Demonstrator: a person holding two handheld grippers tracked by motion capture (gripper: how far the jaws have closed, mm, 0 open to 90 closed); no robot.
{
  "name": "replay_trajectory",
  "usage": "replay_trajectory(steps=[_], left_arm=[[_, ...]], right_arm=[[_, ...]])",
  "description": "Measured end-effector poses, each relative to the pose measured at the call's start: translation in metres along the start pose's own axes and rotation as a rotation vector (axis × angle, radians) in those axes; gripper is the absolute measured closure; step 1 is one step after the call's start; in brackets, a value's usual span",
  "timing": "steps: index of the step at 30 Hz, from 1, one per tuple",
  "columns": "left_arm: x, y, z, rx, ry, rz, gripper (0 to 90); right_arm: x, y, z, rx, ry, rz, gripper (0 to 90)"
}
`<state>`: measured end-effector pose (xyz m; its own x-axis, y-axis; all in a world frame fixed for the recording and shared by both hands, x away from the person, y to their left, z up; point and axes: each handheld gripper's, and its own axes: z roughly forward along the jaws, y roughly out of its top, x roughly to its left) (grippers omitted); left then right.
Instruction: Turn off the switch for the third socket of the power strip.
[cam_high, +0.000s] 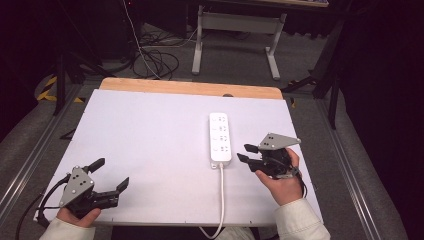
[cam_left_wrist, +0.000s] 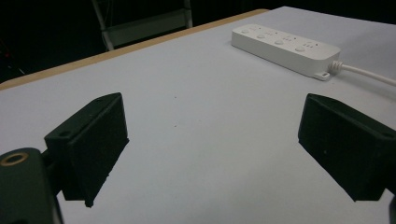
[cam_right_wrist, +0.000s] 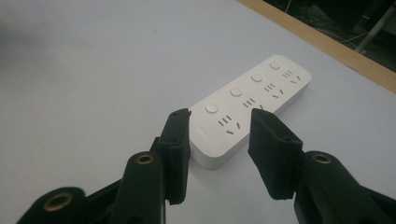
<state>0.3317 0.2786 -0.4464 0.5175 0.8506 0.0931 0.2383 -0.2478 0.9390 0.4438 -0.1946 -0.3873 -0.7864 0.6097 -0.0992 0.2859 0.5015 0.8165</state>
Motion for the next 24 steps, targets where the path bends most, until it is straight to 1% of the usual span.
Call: replay_trajectory(steps=[2, 10, 11, 16, 18, 19, 21, 22, 24], left_arm=[[0.0, -0.001, -0.002, 0.0, 0.004, -0.008, 8.6], [0.0, -0.003, -0.007, 0.007, 0.023, -0.006, 8.7], [0.0, -0.003, -0.008, 0.008, 0.027, -0.011, 8.7], [0.001, -0.005, -0.01, 0.011, 0.035, -0.016, 8.9], [0.001, -0.005, -0.011, 0.017, 0.03, -0.017, 9.3], [0.0, -0.005, -0.011, 0.022, 0.03, -0.011, 9.3], [-0.001, -0.005, -0.011, 0.022, 0.031, -0.008, 9.3], [-0.001, -0.005, -0.011, 0.022, 0.031, -0.008, 9.3], [0.0, -0.005, -0.011, 0.022, 0.032, -0.012, 9.3]], right_arm=[[-0.002, 0.004, 0.001, 0.001, 0.005, 0.001, 59.0], [-0.011, 0.02, 0.009, 0.018, 0.001, -0.018, 59.6], [-0.012, 0.022, 0.009, 0.017, 0.001, -0.021, 59.8], [-0.018, 0.025, 0.011, 0.001, -0.002, -0.01, 60.6], [-0.02, 0.025, 0.013, 0.002, 0.0, -0.004, 61.7], [-0.021, 0.026, 0.015, 0.004, 0.0, -0.003, 63.7], [-0.023, 0.027, 0.018, 0.007, 0.008, 0.001, 72.9], [-0.024, 0.027, 0.019, 0.004, 0.013, 0.007, 74.8], [-0.026, 0.03, 0.023, 0.006, 0.001, 0.001, 82.3]])
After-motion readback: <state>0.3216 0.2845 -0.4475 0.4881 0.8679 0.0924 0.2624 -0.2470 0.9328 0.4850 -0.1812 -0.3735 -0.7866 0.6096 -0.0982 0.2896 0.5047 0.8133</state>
